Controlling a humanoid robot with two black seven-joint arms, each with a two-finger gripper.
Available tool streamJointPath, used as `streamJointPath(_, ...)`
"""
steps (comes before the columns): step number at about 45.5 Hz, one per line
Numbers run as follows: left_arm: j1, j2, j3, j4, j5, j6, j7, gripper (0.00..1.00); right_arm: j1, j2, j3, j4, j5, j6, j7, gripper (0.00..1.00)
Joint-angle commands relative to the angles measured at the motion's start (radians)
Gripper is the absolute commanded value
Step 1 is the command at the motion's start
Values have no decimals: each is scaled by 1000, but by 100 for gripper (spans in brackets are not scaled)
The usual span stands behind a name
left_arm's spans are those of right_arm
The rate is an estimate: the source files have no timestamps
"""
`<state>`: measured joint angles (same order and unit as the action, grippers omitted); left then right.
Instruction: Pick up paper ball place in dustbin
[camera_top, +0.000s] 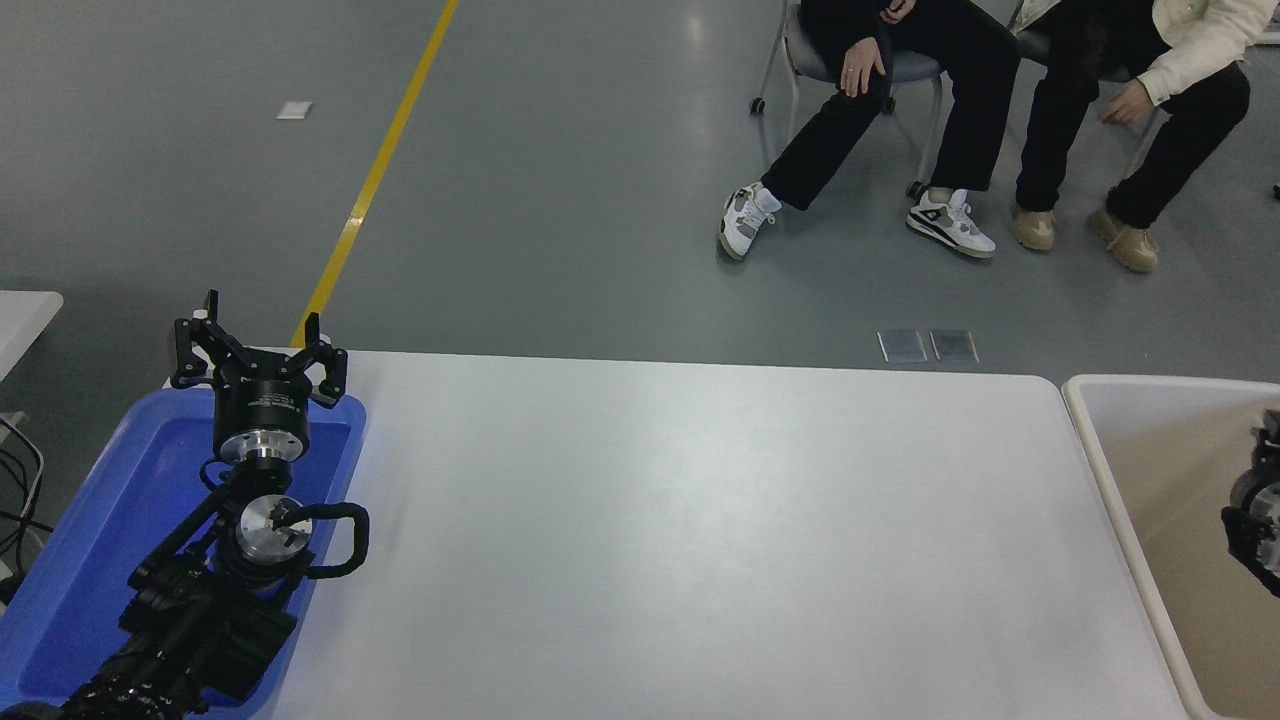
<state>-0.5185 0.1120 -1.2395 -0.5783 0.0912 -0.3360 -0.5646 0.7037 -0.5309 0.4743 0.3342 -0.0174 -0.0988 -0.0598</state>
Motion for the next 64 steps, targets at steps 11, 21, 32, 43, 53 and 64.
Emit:
streamJointPath(11,0,0,0,0,-1,0,0,99,10,14,463,302,43,90,0,100)
streamJointPath(21,0,0,0,0,1,0,0,99,-10,137,523,292,231,119,0,100)
streamJointPath(32,0,0,0,0,-1,0,0,99,-87,275,578,295,271,267,0,100)
streamJointPath(43,0,0,0,0,1,0,0,99,-113,328,581,290,272,292,0,100)
streamJointPath(53,0,0,0,0,1,0,0,99,-116,338,615,249,272,300,0,100)
streamJointPath(64,0,0,0,0,-1,0,2,99,-139,336,616,230,272,318,0,100)
